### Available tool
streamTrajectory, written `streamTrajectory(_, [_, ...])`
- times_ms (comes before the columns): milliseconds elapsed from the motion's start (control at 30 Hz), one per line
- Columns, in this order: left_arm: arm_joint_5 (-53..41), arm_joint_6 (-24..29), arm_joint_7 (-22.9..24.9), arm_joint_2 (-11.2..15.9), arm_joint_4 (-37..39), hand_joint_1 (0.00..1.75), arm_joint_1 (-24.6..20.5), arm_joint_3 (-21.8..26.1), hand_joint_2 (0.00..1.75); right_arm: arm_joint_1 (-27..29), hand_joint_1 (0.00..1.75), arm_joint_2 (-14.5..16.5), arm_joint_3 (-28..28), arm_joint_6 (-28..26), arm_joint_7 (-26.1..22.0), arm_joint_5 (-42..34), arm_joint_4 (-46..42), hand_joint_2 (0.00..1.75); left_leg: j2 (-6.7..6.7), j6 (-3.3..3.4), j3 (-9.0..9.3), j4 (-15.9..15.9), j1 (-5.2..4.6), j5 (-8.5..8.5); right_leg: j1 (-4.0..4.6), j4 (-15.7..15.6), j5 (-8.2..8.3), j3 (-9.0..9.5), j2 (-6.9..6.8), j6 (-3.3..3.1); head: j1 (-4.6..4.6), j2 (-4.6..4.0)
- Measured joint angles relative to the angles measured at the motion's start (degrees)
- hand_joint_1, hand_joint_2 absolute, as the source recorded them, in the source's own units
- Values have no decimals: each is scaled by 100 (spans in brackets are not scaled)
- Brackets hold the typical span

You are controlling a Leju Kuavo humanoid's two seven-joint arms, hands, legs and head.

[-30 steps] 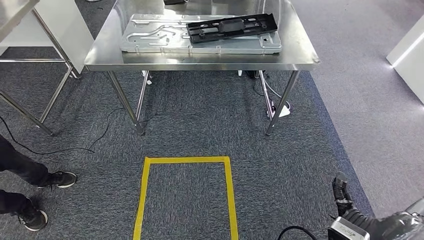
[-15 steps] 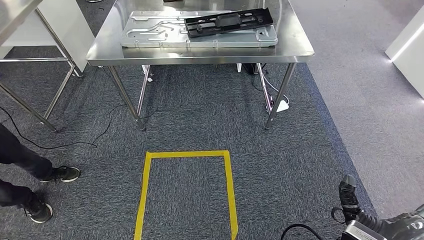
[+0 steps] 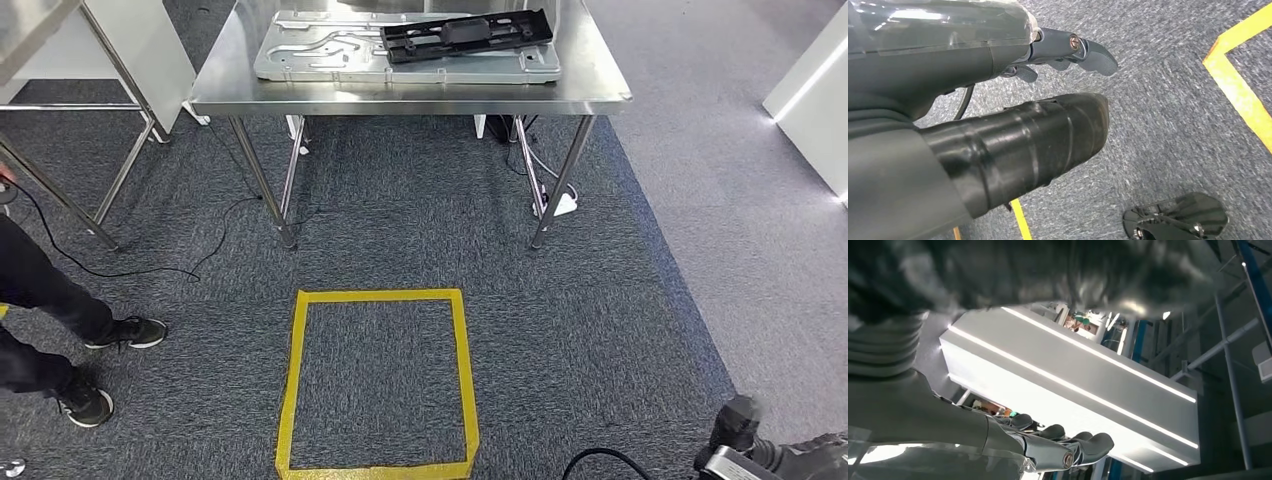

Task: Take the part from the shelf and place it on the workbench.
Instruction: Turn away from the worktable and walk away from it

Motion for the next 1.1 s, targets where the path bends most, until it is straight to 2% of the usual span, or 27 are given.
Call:
streamTrajectory(67, [-1, 0, -1, -2, 0, 0, -4, 1, 0, -7, 0, 0, -23, 0, 0, 9, -21, 0, 5, -71, -22, -6, 8, 61, 34, -150, 44, 44, -2, -32, 1, 0])
streamTrajectory(133, [0, 1, -2, -1, 1, 0, -6, 2, 0, -14, 0, 1, -40, 0, 0, 23, -30, 0, 0, -141, -57, 21, 13, 45, 7, -219, 126, 8, -12, -96, 1, 0])
streamTrajectory(167, [1, 1, -2, -1, 1, 0, -5, 2, 0, -16, 0, 2, -45, 1, 0, 34, -31, 0, -7, -173, -110, 137, 16, -85, -12, -249, 184, -25, -21, -140, -3, 0])
streamTrajectory(200, [1, 2, -2, 1, 1, 0, -3, 2, 0, -17, 0, 2, -49, 1, -1, 47, -31, 0, -14, -204, -195, 353, 24, -293, -30, -274, 242, -69, -31, -173, -6, 0])
streamTrajectory(267, [0, 2, -2, 2, 1, 0, -2, 2, 0, -17, 0, 2, -53, 2, -1, 64, -31, 0, -19, -259, -423, 1043, 52, -797, -26, -268, 336, -197, -42, -202, -11, 0])
streamTrajectory(300, [0, 2, -2, 3, 1, 0, -1, 2, 0, -16, 0, 2, -54, 2, -1, 67, -31, 0, -19, -283, -493, 1345, 64, -934, -25, -255, 380, -268, -43, -196, -10, 0])
streamTrajectory(333, [0, 2, -2, 3, 1, 0, 1, 2, 0, -16, 0, 2, -55, 2, -1, 69, -31, 0, -18, -302, -490, 1504, 76, -956, -27, -233, 420, -341, -45, -187, -10, 0])
streamTrajectory(367, [0, 2, -2, 4, 1, 0, 3, 2, 0, -16, 0, 2, -56, 2, -1, 72, -31, 0, -16, -317, -384, 1454, 88, -864, -32, -203, 454, -413, -45, -172, -11, 0])
streamTrajectory(400, [0, 2, -1, 6, 1, 0, 3, 2, 0, -16, 0, 2, -57, 2, -1, 74, -31, 0, -15, -326, -169, 1190, 100, -707, -38, -164, 480, -482, -45, -154, -11, 0])
streamTrajectory(467, [-2, 2, 2, 9, 1, 0, -9, 3, 0, -17, 0, 2, -59, 1, -1, 85, -31, 0, -18, -318, 374, 382, 106, -506, -44, -67, 513, -603, -45, -110, -12, 0])
streamTrajectory(500, [-2, 3, 2, 9, 0, 0, -15, 3, 0, -18, 0, 2, -59, 1, -1, 95, -29, 0, -23, -291, 542, 95, 96, -477, -40, -26, 528, -642, -45, -82, -10, 0])
streamTrajectory(533, [-2, 4, -3, 9, 0, 0, -20, 4, 0, -20, 0, 2, -58, 2, -1, 106, -28, 0, -29, -256, 618, -62, 84, -497, -35, 4, 546, -669, -45, -52, -9, 0])
streamTrajectory(633, [16, 17, -51, 9, 1, 0, -15, 16, 0, -12, 0, 2, -55, 1, -1, 137, -25, 0, -19, -122, 562, -111, 81, -446, -36, 37, 588, -709, -30, 58, -4, 0])
streamTrajectory(667, [25, 23, -73, 9, 1, 0, -16, 26, 0, -5, 0, 2, -54, 0, -1, 145, -24, 0, -2, -74, 536, -124, 89, -402, -45, 122, 512, -750, -19, 90, -3, 0])
streamTrajectory(700, [36, 27, -91, 9, 1, 0, -19, 38, 0, 0, 0, 2, -54, 1, -1, 153, -23, 0, 20, -30, 503, -138, 97, -358, -54, 313, 356, -830, -6, 113, -3, 0])
streamTrajectory(733, [42, 31, -105, 9, 0, 0, -22, 51, 0, 5, 0, 2, -55, 1, -1, 157, -21, 0, 47, -1, 460, -138, 94, -323, -65, 626, 131, -950, 4, 133, -2, 0])
streamTrajectory(800, [50, 33, -118, 9, 0, 0, -13, 74, 0, 14, 0, 2, -55, 1, -1, 162, -9, 0, 107, 22, 369, -127, 83, -264, -69, 1352, -279, -1207, 9, 165, -2, 0])
streamTrajectory(833, [50, 34, -119, 9, 0, 0, -5, 83, 0, 19, 0, 2, -55, 1, -1, 162, -2, 0, 144, 19, 330, -119, 79, -240, -70, 1553, -356, -1248, 8, 175, -2, 0])
streamTrajectory(867, [50, 36, -118, 9, 1, 0, 1, 89, 0, 23, 0, 2, -55, 1, -1, 163, 4, 0, 182, 13, 303, -108, 77, -222, -71, 1533, -318, -1177, 5, 175, -1, 0])
streamTrajectory(900, [51, 38, -119, 9, 0, 0, 2, 92, 0, 25, 0, 2, -55, 0, -1, 163, 8, 0, 220, 5, 288, -96, 77, -210, -70, 1272, -185, -985, -11, 165, -2, 0])
streamTrajectory(967, [51, 41, -120, 9, -1, 0, -1, 96, 0, 22, 0, 2, -54, 1, -1, 163, 10, 0, 296, -23, 277, -69, 65, -202, -41, 451, 101, -469, -182, 109, -2, 0])
streamTrajectory(1000, [51, 43, -120, 9, -1, 0, -3, 98, 0, 21, 0, 2, -53, 1, -1, 164, 11, 0, 331, -47, 273, -57, 54, -200, -17, 137, 183, -296, -261, 71, -2, 0])
streamTrajectory(1033, [50, 46, -120, 10, 0, 0, -5, 99, 0, 20, 0, 2, -53, 1, -1, 165, 13, 0, 367, -74, 270, -48, 44, -198, 8, -34, 210, -218, -319, 36, -3, 0])
streamTrajectory(1067, [50, 50, -120, 10, 0, 0, -7, 100, 0, 20, 0, 2, -53, 1, -1, 165, 15, 0, 404, -103, 269, -45, 36, -195, 31, -70, 202, -226, -315, 9, -4, 0])
streamTrajectory(1100, [50, 55, -120, 10, 0, 0, -10, 101, 0, 22, 0, 2, -53, 0, -1, 165, 16, 0, 446, -131, 272, -47, 35, -190, 25, -77, 224, -247, -254, -19, -4, 0])
